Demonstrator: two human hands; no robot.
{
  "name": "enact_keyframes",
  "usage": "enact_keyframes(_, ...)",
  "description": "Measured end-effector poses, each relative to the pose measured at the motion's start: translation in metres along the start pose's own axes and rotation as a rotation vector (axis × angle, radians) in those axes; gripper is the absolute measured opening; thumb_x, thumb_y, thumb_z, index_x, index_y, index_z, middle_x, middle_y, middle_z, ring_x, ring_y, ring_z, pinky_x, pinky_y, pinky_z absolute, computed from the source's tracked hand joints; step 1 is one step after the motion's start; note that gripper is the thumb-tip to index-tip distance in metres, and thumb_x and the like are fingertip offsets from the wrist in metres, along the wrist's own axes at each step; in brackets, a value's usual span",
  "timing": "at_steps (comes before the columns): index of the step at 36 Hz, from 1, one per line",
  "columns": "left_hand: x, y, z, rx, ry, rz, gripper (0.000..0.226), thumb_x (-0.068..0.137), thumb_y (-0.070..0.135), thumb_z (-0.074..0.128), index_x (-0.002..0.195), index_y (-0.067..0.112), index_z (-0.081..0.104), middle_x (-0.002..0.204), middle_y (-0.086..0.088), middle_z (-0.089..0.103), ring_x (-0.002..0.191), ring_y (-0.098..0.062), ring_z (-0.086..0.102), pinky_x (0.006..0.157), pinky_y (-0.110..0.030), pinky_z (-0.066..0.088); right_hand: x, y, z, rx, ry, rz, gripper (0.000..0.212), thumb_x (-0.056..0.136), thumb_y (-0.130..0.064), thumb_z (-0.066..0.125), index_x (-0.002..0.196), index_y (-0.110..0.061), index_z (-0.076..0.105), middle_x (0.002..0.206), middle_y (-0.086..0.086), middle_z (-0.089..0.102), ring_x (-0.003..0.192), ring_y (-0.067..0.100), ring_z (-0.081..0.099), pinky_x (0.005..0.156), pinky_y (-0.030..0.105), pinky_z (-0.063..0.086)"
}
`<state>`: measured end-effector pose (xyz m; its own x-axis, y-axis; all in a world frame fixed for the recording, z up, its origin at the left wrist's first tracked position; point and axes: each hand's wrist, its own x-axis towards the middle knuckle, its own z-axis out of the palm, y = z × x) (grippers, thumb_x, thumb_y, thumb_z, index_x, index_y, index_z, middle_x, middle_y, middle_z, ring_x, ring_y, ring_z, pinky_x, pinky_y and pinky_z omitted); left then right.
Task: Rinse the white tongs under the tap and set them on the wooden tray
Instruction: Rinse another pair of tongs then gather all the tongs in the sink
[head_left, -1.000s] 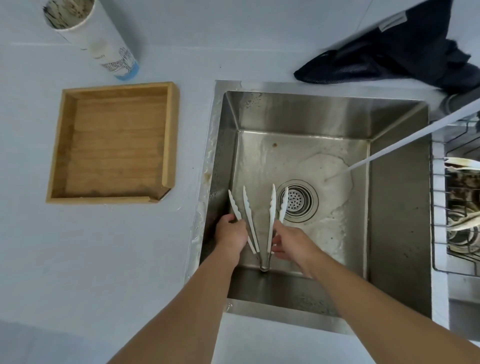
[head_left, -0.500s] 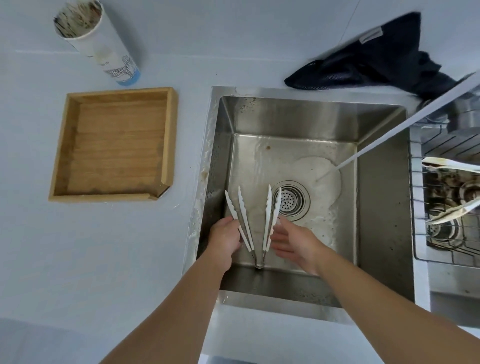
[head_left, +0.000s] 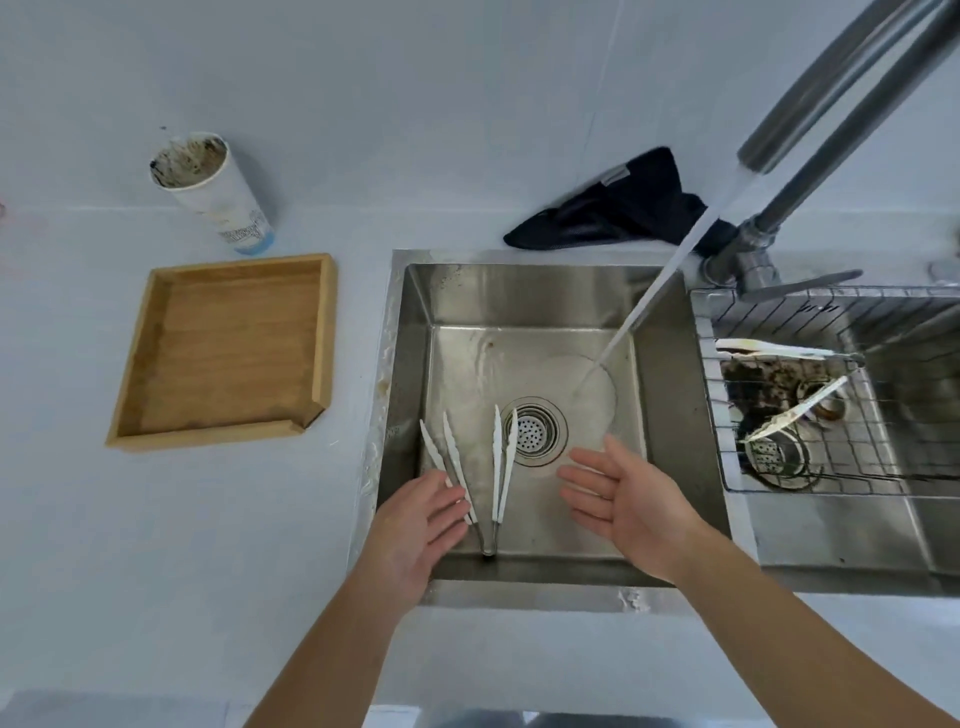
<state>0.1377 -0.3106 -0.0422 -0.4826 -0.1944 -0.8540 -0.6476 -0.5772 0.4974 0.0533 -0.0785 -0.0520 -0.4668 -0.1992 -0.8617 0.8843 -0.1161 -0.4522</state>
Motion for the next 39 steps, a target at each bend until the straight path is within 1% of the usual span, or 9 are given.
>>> enact_keyframes(2,-0.007,0.001,0.003,-0.015,-0.016,0.012,0.017,0.103,0.027,0.057,0.111,0.013,0.064,0.117,-0.012,0.072,0.108,-0.025,0.070,0.084,-0.036,0.055,-0.012,-0.006,-0.004,0.034,0.003,-0.029,0.045,0.105,-0.048,0.041,0.116,-0.015,0.069,0.110,0.007,0.079,0.105,0.024,0.072,0.087,0.039,0.053)
enact_keyframes(7,-0.021,0.004,0.018,-0.047,-0.036,0.047,0.023,0.101,0.028,0.061,0.114,0.010,0.066,0.114,-0.013,0.075,0.103,-0.024,0.074,0.080,-0.035,0.057,-0.041,-0.019,-0.023,0.098,-0.001,-0.096,0.050,0.104,-0.051,0.041,0.119,-0.012,0.068,0.113,0.008,0.078,0.101,0.025,0.076,0.087,0.042,0.055)
enact_keyframes(10,-0.026,0.005,0.032,-0.070,-0.060,0.064,0.027,0.101,0.028,0.062,0.117,0.008,0.066,0.106,-0.012,0.079,0.095,-0.023,0.077,0.078,-0.035,0.058,-0.058,-0.030,-0.038,0.100,-0.002,-0.134,0.050,0.104,-0.051,0.040,0.119,-0.012,0.068,0.114,0.008,0.078,0.100,0.024,0.076,0.087,0.042,0.054)
enact_keyframes(13,-0.033,0.004,0.048,-0.083,-0.068,0.089,0.027,0.101,0.028,0.062,0.117,0.008,0.067,0.097,-0.009,0.081,0.089,-0.022,0.079,0.076,-0.035,0.058,-0.070,-0.041,-0.057,0.103,-0.006,-0.161,0.050,0.104,-0.050,0.037,0.120,-0.013,0.066,0.117,0.008,0.077,0.103,0.024,0.075,0.090,0.042,0.053)
enact_keyframes(16,-0.038,-0.001,0.063,-0.097,-0.062,0.100,0.025,0.100,0.028,0.062,0.116,0.009,0.068,0.100,-0.010,0.081,0.090,-0.022,0.079,0.077,-0.036,0.057,-0.080,-0.051,-0.076,0.092,-0.001,-0.173,0.050,0.106,-0.049,0.035,0.124,-0.013,0.065,0.119,0.008,0.076,0.110,0.025,0.072,0.092,0.042,0.054)
enact_keyframes(20,-0.045,-0.013,0.086,-0.113,-0.048,0.106,0.026,0.100,0.028,0.062,0.116,0.009,0.068,0.099,-0.010,0.081,0.089,-0.022,0.079,0.077,-0.036,0.056,-0.089,-0.065,-0.104,0.101,0.020,-0.200,0.051,0.106,-0.047,0.037,0.125,-0.010,0.065,0.117,0.010,0.076,0.105,0.026,0.074,0.084,0.041,0.057)
enact_keyframes(24,-0.051,-0.024,0.116,-0.098,-0.040,0.117,0.025,0.100,0.029,0.062,0.116,0.010,0.068,0.095,-0.007,0.081,0.087,-0.022,0.079,0.077,-0.037,0.056,-0.093,-0.080,-0.137,0.099,0.029,-0.217,0.051,0.105,-0.048,0.040,0.122,-0.009,0.067,0.114,0.010,0.077,0.100,0.026,0.076,0.079,0.040,0.057)
enact_keyframes(31,-0.054,-0.036,0.167,-0.023,-0.036,0.135,0.023,0.100,0.028,0.063,0.114,0.012,0.070,0.095,-0.008,0.081,0.084,-0.020,0.080,0.076,-0.036,0.056,-0.093,-0.113,-0.189,-0.054,0.048,-0.267,0.048,0.105,-0.046,0.041,0.119,-0.011,0.070,0.111,0.008,0.078,0.098,0.024,0.076,0.081,0.040,0.057)
enact_keyframes(39,-0.056,-0.036,0.230,0.078,-0.049,0.172,0.018,0.096,0.023,0.066,0.110,0.012,0.070,0.088,-0.006,0.081,0.087,-0.024,0.077,0.074,-0.034,0.056,-0.080,-0.152,-0.249,-0.017,0.078,-0.282,0.047,0.105,-0.045,0.043,0.119,-0.009,0.070,0.110,0.010,0.078,0.098,0.026,0.076,0.073,0.036,0.061)
